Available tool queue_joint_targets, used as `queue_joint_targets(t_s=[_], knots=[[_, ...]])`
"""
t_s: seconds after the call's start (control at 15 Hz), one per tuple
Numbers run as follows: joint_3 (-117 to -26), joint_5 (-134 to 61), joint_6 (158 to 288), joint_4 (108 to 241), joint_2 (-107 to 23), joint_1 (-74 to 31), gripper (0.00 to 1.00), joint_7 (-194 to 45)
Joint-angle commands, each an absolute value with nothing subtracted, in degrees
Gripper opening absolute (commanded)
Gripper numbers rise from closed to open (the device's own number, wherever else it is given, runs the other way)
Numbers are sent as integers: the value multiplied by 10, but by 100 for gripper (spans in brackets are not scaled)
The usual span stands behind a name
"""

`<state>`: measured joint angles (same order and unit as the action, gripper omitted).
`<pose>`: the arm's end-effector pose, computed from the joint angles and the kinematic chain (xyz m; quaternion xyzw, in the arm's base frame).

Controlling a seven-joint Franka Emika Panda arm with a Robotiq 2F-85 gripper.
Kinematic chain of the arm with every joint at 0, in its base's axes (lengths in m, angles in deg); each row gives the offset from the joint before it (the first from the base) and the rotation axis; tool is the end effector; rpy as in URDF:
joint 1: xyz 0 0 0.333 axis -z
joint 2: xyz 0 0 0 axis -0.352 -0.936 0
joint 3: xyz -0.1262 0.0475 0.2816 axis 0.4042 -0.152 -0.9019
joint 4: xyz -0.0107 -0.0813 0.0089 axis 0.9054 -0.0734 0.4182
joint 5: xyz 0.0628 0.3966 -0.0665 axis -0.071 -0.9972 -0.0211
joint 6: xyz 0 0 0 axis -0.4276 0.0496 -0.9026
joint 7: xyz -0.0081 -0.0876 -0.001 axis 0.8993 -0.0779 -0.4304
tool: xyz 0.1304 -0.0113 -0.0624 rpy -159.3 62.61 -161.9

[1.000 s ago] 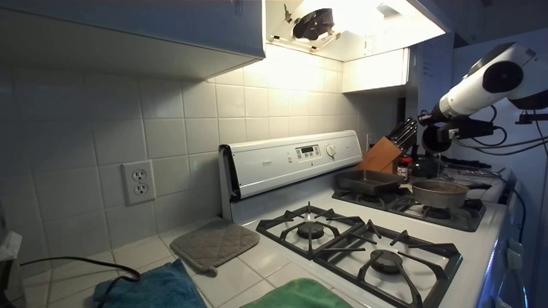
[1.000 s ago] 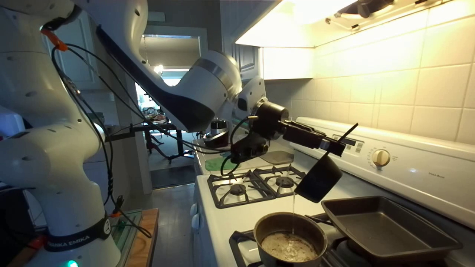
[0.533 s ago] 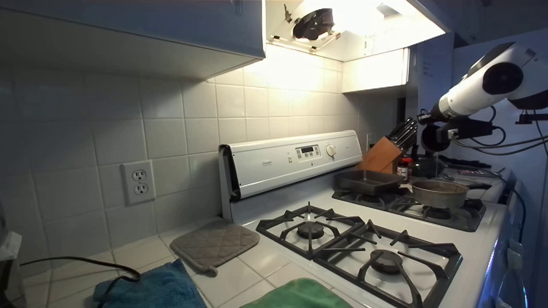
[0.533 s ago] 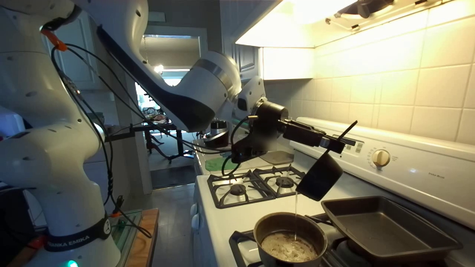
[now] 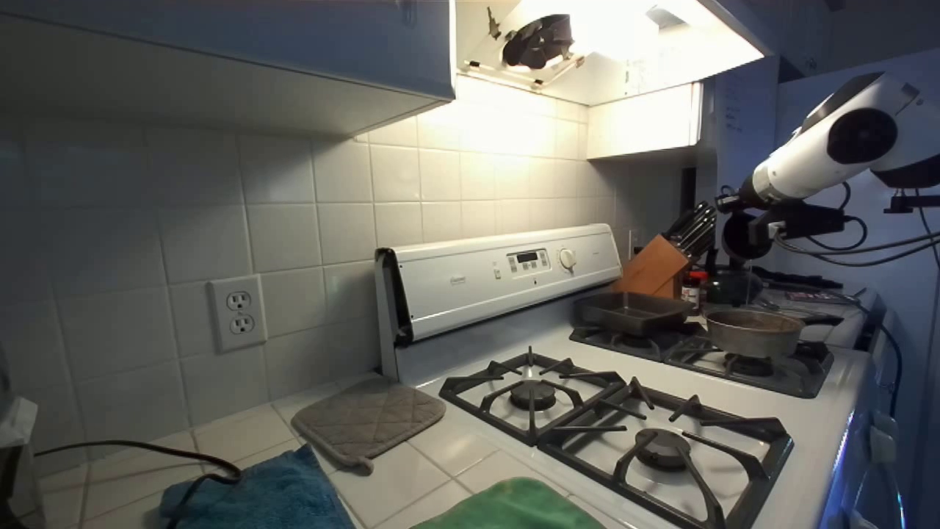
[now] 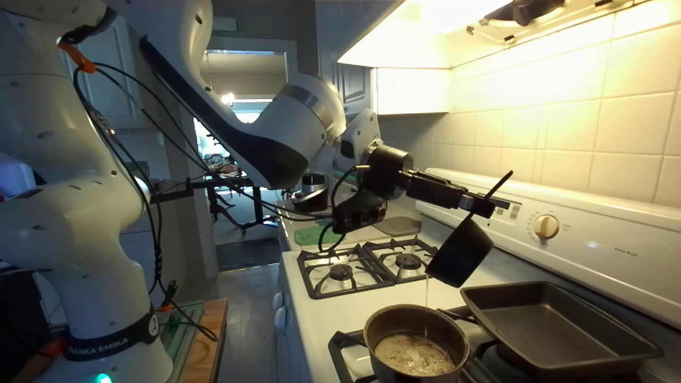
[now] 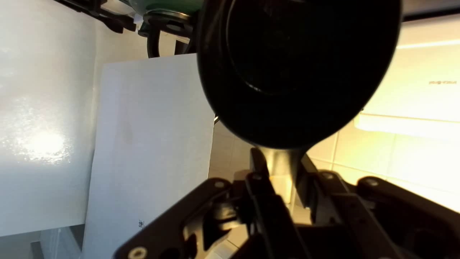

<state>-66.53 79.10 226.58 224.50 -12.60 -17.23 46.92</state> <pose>0.4903 -0.1354 0.3680 0.7421 -0.2697 0.5376 0.2960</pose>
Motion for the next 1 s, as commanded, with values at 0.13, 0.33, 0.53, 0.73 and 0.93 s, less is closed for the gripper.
queue_joint_targets(t_s=[0.13, 0.33, 0.53, 0.73, 0.93], knots=[[-668, 821, 2241, 2265, -104, -178, 6, 495], [-669, 828, 2238, 2266, -103, -179, 6, 499], [-669, 830, 2233, 2266, -104, -181, 6, 500], [-670, 831, 2230, 2268, -103, -182, 6, 500], [-671, 833, 2226, 2272, -100, -183, 6, 500]])
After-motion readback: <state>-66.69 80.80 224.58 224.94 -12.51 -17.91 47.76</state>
